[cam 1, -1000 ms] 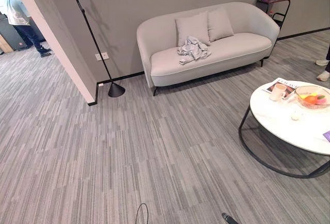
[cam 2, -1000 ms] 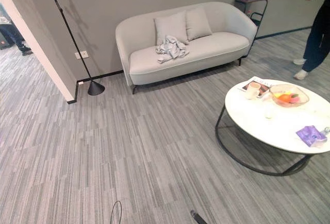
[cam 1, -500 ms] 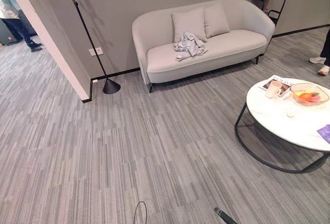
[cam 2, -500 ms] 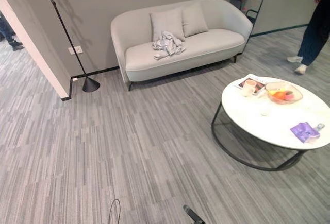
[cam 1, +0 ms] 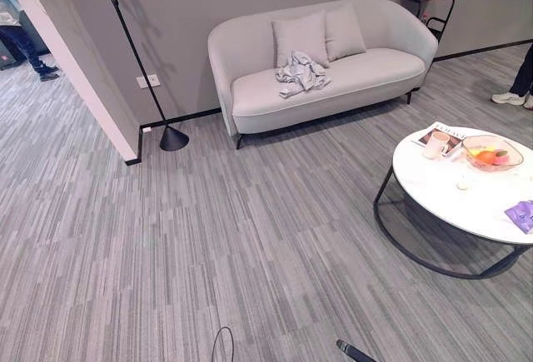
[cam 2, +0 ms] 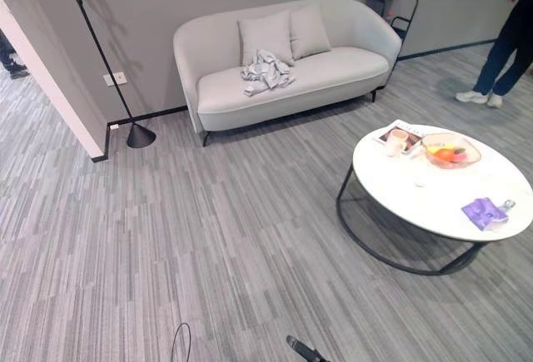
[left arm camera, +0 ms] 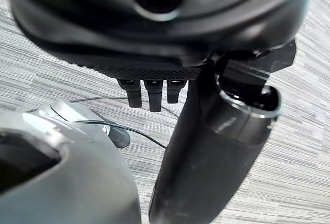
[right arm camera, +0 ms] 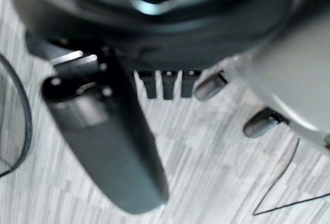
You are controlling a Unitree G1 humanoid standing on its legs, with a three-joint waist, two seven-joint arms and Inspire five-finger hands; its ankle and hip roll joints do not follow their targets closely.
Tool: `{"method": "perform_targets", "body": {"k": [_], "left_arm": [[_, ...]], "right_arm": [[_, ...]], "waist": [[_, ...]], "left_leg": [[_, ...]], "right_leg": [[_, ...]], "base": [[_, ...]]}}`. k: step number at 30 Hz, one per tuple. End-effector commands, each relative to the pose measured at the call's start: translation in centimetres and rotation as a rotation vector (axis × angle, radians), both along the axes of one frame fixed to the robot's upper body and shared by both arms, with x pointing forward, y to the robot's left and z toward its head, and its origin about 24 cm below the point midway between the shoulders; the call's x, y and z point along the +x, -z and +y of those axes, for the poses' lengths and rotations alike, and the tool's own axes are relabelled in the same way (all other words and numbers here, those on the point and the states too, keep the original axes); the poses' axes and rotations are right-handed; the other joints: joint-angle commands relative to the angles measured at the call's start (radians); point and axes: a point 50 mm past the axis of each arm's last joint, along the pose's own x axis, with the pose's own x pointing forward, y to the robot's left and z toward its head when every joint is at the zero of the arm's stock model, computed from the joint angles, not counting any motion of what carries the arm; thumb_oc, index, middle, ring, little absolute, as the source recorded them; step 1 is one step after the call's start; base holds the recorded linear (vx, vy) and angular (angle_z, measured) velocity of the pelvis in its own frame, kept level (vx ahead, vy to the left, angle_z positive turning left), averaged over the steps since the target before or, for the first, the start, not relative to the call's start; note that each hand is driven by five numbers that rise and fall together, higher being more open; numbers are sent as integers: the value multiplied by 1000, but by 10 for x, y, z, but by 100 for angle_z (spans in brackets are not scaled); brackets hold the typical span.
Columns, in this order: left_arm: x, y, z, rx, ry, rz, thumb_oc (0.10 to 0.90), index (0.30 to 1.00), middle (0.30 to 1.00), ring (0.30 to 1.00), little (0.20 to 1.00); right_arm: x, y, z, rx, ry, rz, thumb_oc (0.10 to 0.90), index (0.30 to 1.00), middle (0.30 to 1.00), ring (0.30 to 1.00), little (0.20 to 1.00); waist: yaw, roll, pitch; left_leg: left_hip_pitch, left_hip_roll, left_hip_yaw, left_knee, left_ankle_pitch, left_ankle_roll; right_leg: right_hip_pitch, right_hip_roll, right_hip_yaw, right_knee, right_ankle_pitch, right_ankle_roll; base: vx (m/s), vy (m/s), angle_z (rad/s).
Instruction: Hang the clothes on the sofa on the clothes rack.
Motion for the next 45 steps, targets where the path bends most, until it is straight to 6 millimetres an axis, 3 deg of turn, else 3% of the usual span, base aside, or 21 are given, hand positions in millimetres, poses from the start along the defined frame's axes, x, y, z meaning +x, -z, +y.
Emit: {"method": "perform_targets", "body": {"k": [1, 6, 9, 10, 11, 12, 13, 18, 21, 22, 27, 31, 32, 33, 34, 36, 37, 40, 41, 42, 45], "left_arm": [[-13, 0, 4, 19, 20, 47, 800, 900, 900, 900, 900], [-20, 1, 1, 7, 135, 83, 800, 900, 900, 900, 900], [-12, 1, 1, 11, 155, 64, 800, 900, 900, 900, 900], [-1, 0, 1, 21, 162, 30, 800, 900, 900, 900, 900], [1, 0, 1, 21, 165, 27, 800, 900, 900, 900, 900], [5, -1, 5, 30, 160, 22, 800, 900, 900, 900, 900], [11, -2, 9, 44, 156, 6, 800, 900, 900, 900, 900], [21, -5, 19, 76, 132, -23, 800, 900, 900, 900, 900], [19, -6, 26, 94, 123, -20, 800, 900, 900, 900, 900], [19, -6, 26, 94, 123, -19, 800, 900, 900, 900, 900], [30, -7, 22, 97, 122, -54, 800, 900, 900, 900, 900], [40, -9, 21, 103, 96, -96, 800, 900, 900, 900, 900], [41, -9, 20, 96, 105, -101, 800, 900, 900, 900, 900], [40, -9, 20, 91, 106, -100, 800, 900, 900, 900, 900], [40, -9, 21, 94, 104, -101, 800, 900, 900, 900, 900], [40, -9, 23, 100, 95, -102, 800, 900, 900, 900, 900], [37, -9, 26, 105, 76, -91, 800, 900, 900, 900, 900], [39, -10, 28, 98, 14, -112, 800, 900, 900, 900, 900], [39, -10, 28, 91, -33, -121, 800, 900, 900, 900, 900], [40, -10, 28, 91, -33, -121, 800, 900, 900, 900, 900], [37, -10, 31, 77, -103, -126, 800, 900, 900, 900, 900]], "right_arm": [[-4, 4, 17, 51, -28, 12, 800, 900, 900, 900, 900], [-13, 5, 18, 54, -110, 25, 800, 900, 900, 900, 900], [-3, 3, 17, 36, -144, -10, 800, 900, 900, 900, 900], [9, 0, 20, 39, -173, -51, 800, 900, 900, 900, 900], [13, 0, 20, 43, -169, -62, 800, 900, 900, 900, 900], [9, 1, 25, 67, -123, -62, 800, 900, 900, 900, 900], [6, 1, 25, 67, -111, -56, 800, 900, 900, 900, 900], [-6, 4, 20, 66, -101, -18, 800, 900, 900, 900, 900], [-14, 5, 22, 80, -75, -9, 800, 900, 900, 900, 900], [-14, 5, 22, 80, -75, -9, 800, 900, 900, 900, 900], [-2, 2, 20, 63, -93, -52, 800, 900, 900, 900, 900], [11, -1, 22, 43, -155, -117, 800, 900, 900, 900, 900], [14, -2, 23, 42, -161, -124, 800, 900, 900, 900, 900], [16, -2, 28, 38, -204, -135, 800, 900, 900, 900, 900], [16, -3, 28, 33, -222, -135, 800, 900, 900, 900, 900], [17, -3, 28, 26, -237, -133, 800, 900, 900, 900, 900], [18, -3, 22, 15, -256, -121, 800, 900, 900, 900, 900], [24, -6, 14, 5, -254, -133, 800, 900, 900, 900, 900], [23, -5, 15, 2, -262, -130, 800, 900, 900, 900, 900], [23, -5, 15, 2, -262, -130, 800, 900, 900, 900, 900], [15, -2, 24, 16, -331, -105, 800, 900, 900, 900, 900]], "waist": [[-8, -53, -47], [-10, -56, -34], [-20, -45, 10], [-26, -14, 60], [-30, -3, 72], [-32, -1, 92], [-23, -24, 90], [-32, -43, 95], [-45, -90, 65], [-46, -88, 65], [-69, -71, 42], [-64, -68, 25], [-61, -74, 26], [-43, -94, 30], [-38, -106, 37], [-31, -122, 49], [-18, -138, 74], [13, -143, 91], [24, -133, 101], [21, -135, 98], [62, -100, 101]], "left_leg": [[-43, -92, -27, -19, -39, 43], [-45, -104, -35, -13, -45, 55], [-40, -98, -30, 2, -56, 69], [-13, -87, -26, 2, -69, 81], [-4, -84, -30, 0, -71, 85], [25, -76, -36, -15, -92, 83], [20, -80, -57, -19, -104, 67], [60, -60, -90, -18, -147, 45], [116, -26, -101, -20, -197, 19], [117, -23, -101, -21, -198, 18], [132, 134, -128, -12, -175, -46], [82, 203, -146, 132, -5, -95], [64, 203, -135, 162, -3, -93], [30, 215, -103, 276, 75, -92], [12, 225, -79, 348, 100, -85], [-7, 240, -42, 389, 113, -71], [-36, 211, 2, 439, 42, -43], [-180, 38, -27, 426, -119, -13], [-239, -26, -13, 308, -98, -1], [-240, -29, -14, 301, -91, 0], [-345, -68, -2, 92, 89, -11]], "right_leg": [[-20, -50, -34, 6, -68, 76], [-10, -54, -57, 13, -78, 76], [-98, -61, -80, 192, -110, 92], [-209, -104, -123, 429, -88, 189], [-250, -120, -131, 512, -65, 217], [-273, -220, -192, 485, -59, 194], [-250, -288, -157, 248, 9, 182], [-274, -369, -63, 79, 131, 216], [-250, -344, -100, 72, 146, 226], [-250, -342, -101, 74, 143, 226], [-273, -212, -109, 157, 51, 172], [-219, -101, -136, 92, 14, 111], [-200, -96, -144, 73, 2, 106], [-139, -59, -140, 23, -14, 76], [-116, -52, -139, 10, -21, 67], [-99, -51, -137, 6, -26, 59], [-82, -62, -110, 6, -30, 58], [-69, -84, -96, 6, -48, 75], [-63, -72, -102, 6, -68, 79], [-67, -76, -105, 6, -67, 79], [-32, 0, -87, 6, -109, 70]], "base": [[11, 69, 4], [19, 77, 10], [-114, 102, 8], [-141, 174, 1], [11, 105, -7], [258, -203, 34], [358, -300, 74], [255, -183, 18], [400, -244, -19], [333, -244, 0], [281, -264, 8], [298, -302, -14], [391, -400, -22], [327, -345, -25], [370, -392, -35], [210, -179, -39], [216, -70, -15], [223, 0, -10], [136, 54, -6], [157, 43, 15], [229, 17, -2]]}}
